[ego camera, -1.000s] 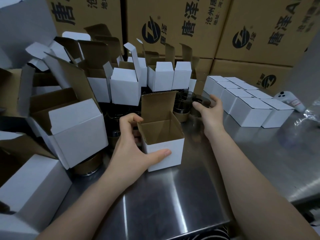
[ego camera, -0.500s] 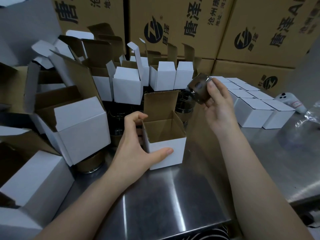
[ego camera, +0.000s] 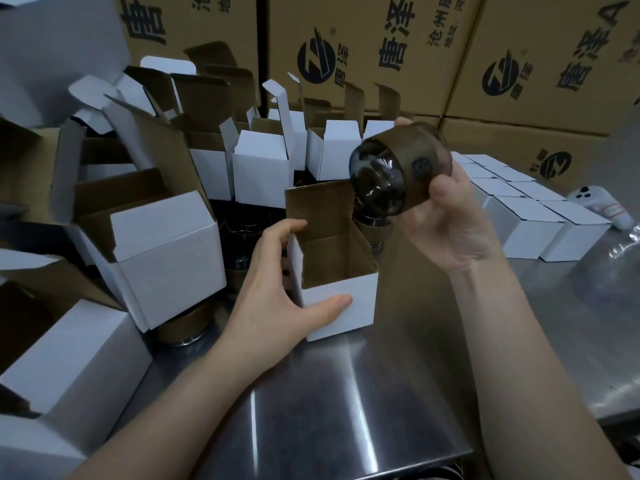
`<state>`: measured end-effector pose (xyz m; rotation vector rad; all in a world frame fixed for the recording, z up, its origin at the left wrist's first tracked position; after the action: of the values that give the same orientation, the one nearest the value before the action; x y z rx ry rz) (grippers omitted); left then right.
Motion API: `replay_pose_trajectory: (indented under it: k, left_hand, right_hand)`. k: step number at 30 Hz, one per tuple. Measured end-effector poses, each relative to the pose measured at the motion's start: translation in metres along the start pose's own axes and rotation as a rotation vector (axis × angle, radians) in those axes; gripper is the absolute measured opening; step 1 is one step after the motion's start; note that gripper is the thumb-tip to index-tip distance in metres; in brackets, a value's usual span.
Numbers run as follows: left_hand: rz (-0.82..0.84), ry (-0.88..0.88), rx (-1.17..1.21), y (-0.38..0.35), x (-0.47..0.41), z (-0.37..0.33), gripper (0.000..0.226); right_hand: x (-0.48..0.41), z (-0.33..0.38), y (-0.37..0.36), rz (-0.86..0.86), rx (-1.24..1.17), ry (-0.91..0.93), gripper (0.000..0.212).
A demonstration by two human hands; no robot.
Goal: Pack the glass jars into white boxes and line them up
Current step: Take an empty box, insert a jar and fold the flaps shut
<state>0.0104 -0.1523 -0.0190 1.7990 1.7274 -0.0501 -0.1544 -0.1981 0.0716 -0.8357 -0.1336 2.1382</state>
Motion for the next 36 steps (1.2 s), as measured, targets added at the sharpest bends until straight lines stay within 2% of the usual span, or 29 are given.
replay_pose_trajectory:
  k: [8,14,29,33,36]
  left_hand:
    - [0.028,-0.001,-0.038,-0.002,-0.002,-0.002,0.095]
    - [0.029,0.005,-0.023,-0.003,-0.003,0.001,0.093]
    - [0.058,-0.015,-0.017,-0.004,-0.003,-0.001,0.098]
    - [0.068,-0.022,-0.004,-0.006,-0.003,-0.001,0.098]
    - [0.072,-0.022,-0.001,-0.006,-0.003,-0.001,0.099]
  right_hand:
    - [0.002,0.001,-0.024,0.077,0.098,0.021,0.076]
    - [0.002,-0.013,-0.033,0.115,0.331,-0.065,0.071]
    - [0.011,-0.012,-0.019,0.05,0.632,-0.22,0.072]
    - [0.013,-0.009,-0.019,0.045,0.687,-0.237,0.061]
    - [0.014,-0.009,-0.021,0.049,0.739,-0.232,0.06]
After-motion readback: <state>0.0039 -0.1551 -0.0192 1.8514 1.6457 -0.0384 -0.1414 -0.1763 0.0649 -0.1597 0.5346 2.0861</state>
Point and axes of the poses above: each hand's wrist, its own x-axis away from the middle knuckle, its own y-axis out of the back of the hand, z = x × y, the point moved 8 cm from there along -x, towards the middle knuckle, and after that the axes turned 7 degrees about -x, right-handed, at the moved point
